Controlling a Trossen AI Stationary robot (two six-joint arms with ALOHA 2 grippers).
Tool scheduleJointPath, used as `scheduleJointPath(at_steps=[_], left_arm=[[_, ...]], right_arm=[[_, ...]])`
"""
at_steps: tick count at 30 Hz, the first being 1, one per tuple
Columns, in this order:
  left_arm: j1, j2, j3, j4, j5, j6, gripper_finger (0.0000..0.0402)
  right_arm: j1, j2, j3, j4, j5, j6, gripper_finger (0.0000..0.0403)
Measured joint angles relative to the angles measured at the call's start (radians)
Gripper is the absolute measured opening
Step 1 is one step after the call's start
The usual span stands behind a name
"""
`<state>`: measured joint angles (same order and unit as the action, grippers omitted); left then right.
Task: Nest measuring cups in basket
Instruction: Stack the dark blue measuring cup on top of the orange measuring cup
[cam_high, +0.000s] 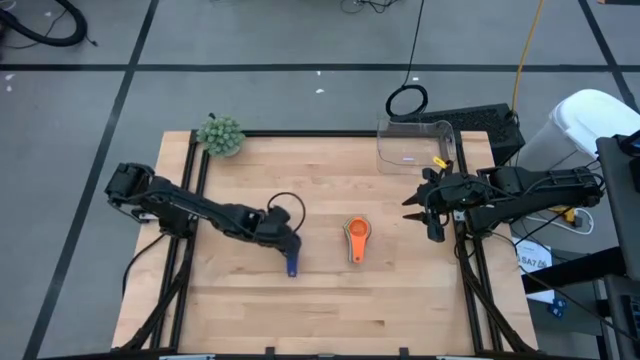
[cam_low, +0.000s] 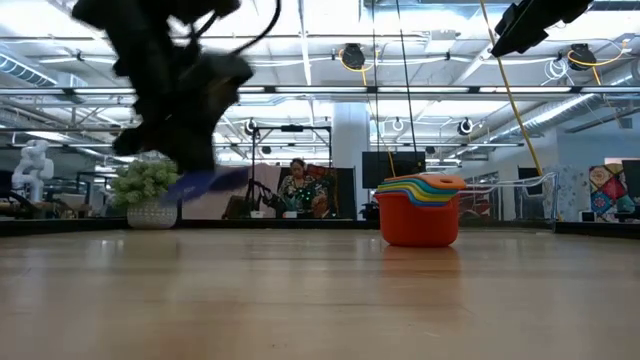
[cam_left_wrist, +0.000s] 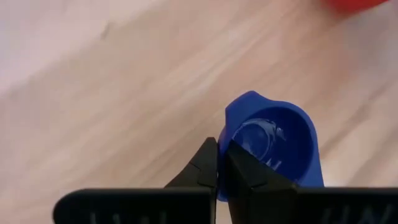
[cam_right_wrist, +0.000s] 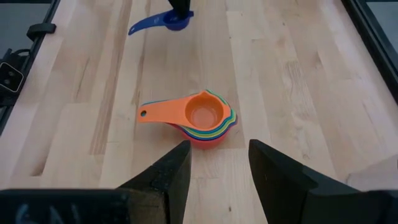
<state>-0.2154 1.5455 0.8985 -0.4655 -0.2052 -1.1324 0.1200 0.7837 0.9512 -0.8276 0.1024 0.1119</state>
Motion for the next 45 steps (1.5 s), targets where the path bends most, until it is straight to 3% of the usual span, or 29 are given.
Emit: scheduleJointPath(at_steps=[9, 17, 20, 25, 34, 38, 45], left_arm=[[0.049, 0.0, 0.309, -0.118, -0.139, 0.212, 0.0008], [0.101, 0.034, 0.475, -0.116, -0.16, 0.347, 0.0008], [0.126, 0.117, 0.53, -0.119, -0.117, 0.368, 0.0008], [0.151, 0.333, 0.722, -0.188, -0.03, 0.409, 0.0008], [0.179, 0.593, 1.133, -0.531, -0.002, 0.42, 0.0008], [0.185, 0.621, 1.195, -0.566, 0.007, 0.386, 0.0008], [0.179, 0.647, 1.186, -0.55, 0.03, 0.315, 0.0008]], right_arm=[[0.0, 0.0, 0.0, 0.0, 0.0, -0.003, 0.0153], [0.0, 0.0, 0.0, 0.0, 0.0, -0.003, 0.0153], [0.0, 0.0, 0.0, 0.0, 0.0, -0.003, 0.0153], [0.0, 0.0, 0.0, -0.001, 0.0, -0.011, 0.0153], [0.0, -0.011, 0.0, -0.05, -0.003, -0.008, 0.0153], [0.0, -0.021, 0.0, -0.047, -0.003, -0.009, 0.0153], [0.0, -0.027, 0.0, -0.046, -0.003, -0.027, 0.0153]])
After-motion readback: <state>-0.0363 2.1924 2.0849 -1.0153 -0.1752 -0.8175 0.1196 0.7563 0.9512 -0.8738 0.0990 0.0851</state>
